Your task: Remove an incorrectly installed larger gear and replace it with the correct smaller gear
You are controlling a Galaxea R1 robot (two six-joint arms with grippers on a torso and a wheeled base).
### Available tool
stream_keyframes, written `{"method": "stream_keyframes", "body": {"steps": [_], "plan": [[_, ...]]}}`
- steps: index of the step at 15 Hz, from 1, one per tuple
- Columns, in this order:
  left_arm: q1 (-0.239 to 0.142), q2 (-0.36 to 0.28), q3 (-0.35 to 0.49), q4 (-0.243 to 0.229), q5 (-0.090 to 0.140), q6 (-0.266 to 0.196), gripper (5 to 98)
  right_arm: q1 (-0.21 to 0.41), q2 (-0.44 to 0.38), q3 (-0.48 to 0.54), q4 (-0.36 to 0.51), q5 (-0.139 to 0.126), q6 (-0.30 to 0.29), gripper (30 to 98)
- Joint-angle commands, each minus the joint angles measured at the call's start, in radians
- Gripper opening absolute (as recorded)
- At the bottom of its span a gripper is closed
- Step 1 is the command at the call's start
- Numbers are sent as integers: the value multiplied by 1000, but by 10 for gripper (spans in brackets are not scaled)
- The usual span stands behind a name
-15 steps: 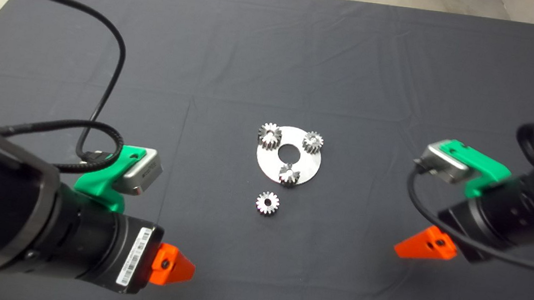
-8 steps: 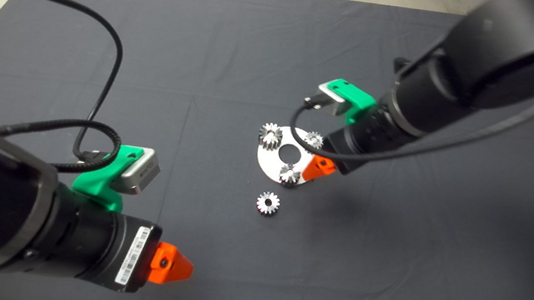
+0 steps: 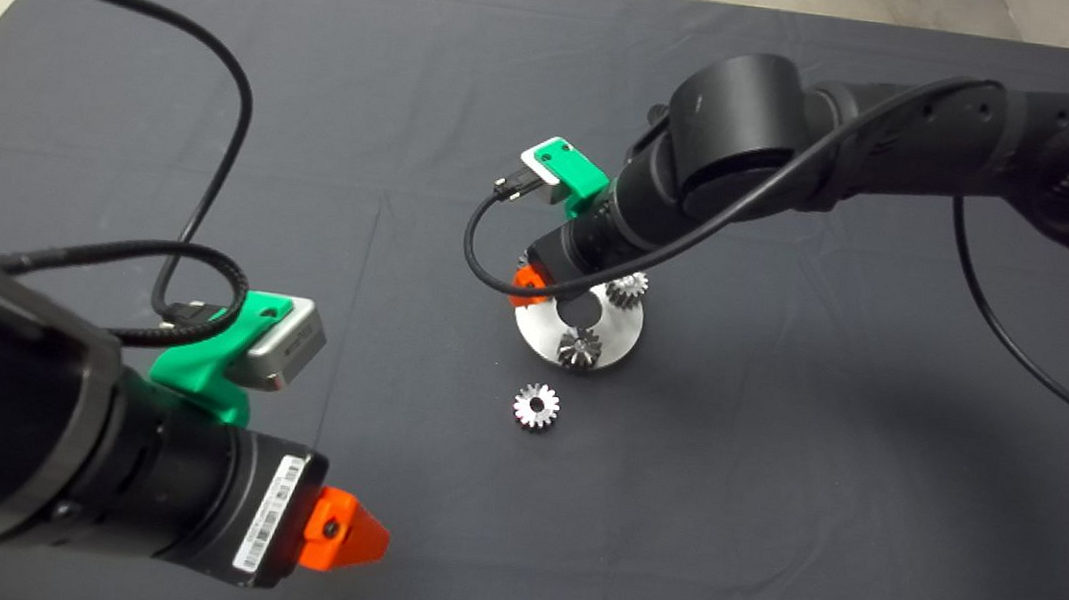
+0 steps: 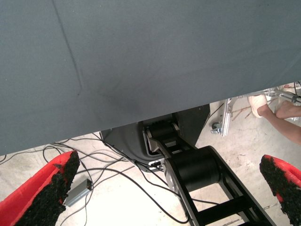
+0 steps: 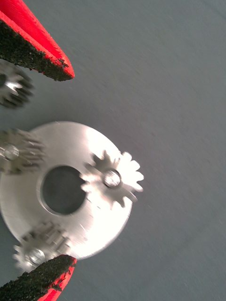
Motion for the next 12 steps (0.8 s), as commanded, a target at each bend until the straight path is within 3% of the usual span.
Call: {"method": "stream_keyframes", "body": {"steps": [1, 4, 7, 12], "plan": [[-14, 0, 13, -1, 1, -7, 983, 4, 12, -60, -50, 2, -4, 977], [-15, 0, 13, -1, 1, -7, 983, -21, 38, -105, -51, 4, -4, 977], [-14, 0, 13, -1, 1, -7, 983, -47, 53, -116, -50, 59, -3, 977], [-14, 1, 13, -1, 14, -7, 983, -56, 60, -124, -51, 61, -7, 977]]}}
